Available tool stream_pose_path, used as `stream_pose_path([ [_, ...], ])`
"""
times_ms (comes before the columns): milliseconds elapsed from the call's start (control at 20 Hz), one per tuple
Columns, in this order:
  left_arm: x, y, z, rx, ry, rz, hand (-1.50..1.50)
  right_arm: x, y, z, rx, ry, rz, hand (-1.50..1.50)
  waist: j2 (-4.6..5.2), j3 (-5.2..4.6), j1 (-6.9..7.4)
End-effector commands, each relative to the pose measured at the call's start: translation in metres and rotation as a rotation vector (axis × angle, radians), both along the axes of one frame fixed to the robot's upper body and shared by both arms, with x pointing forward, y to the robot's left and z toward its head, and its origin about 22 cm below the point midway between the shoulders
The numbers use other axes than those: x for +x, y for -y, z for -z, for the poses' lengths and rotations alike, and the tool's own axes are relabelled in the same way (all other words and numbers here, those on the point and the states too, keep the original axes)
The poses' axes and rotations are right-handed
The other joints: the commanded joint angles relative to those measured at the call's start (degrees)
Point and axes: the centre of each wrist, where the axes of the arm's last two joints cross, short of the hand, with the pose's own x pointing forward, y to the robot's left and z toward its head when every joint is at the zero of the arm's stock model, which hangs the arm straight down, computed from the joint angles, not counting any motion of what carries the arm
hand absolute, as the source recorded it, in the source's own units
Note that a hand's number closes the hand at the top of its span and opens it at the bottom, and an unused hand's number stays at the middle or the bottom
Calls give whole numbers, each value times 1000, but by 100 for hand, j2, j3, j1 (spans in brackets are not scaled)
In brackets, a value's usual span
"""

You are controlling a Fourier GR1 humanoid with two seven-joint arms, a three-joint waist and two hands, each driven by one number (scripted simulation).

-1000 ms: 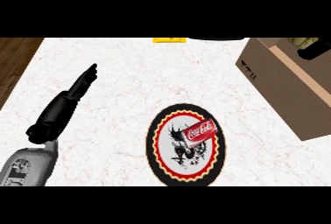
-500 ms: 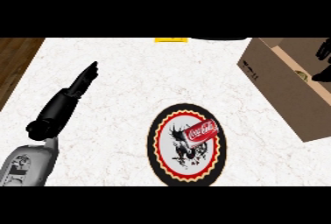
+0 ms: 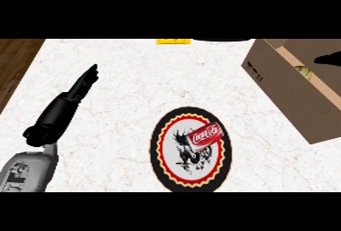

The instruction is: Pick the squash from the plate and place it in the cardboard box

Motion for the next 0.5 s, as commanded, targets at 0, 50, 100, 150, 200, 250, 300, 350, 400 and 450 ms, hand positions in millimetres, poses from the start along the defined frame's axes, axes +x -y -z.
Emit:
stream_pose_path([
  [0, 3, -2, 0, 8, -3, -8, 0, -1, 6, -7, 357, 258, 94, -150, -20, 3, -122],
  [50, -5, -6, 9, 2, -6, -11, 0, -9, 20, -9, 418, 283, 115, -150, -10, -1, -45],
  [100, 2, 0, -2, 9, 10, -8, 0, -9, 19, -4, 477, 277, 159, -150, 11, -3, -20],
  [150, -8, -5, 9, 0, 5, 2, 0, -19, 32, 9, 497, 289, 188, -150, 20, -6, 36],
  [200, 1, 5, 8, -10, -11, 10, 0, -22, 39, 0, 519, 318, 214, -150, 44, -8, -3],
  [250, 1, 6, -2, 4, 10, -1, 0, -24, 38, 11, 533, 330, 259, -150, 32, -7, 49],
  [300, -8, 3, 12, 0, 7, 4, 0, -38, 61, -4, 544, 323, 273, -150, 21, -14, 42],
  [350, 0, 2, 7, -1, -2, -3, 0, -50, 67, 27, 553, 354, 289, -150, 60, -4, 34],
  [400, 6, 3, 1, 0, 28, 10, 0, -43, 59, 25, 531, 384, 301, -150, 67, -8, 85],
  [450, -1, 1, 1, 13, 11, 12, 0, -68, 87, 30, 519, 382, 314, -150, 54, -2, 76],
])
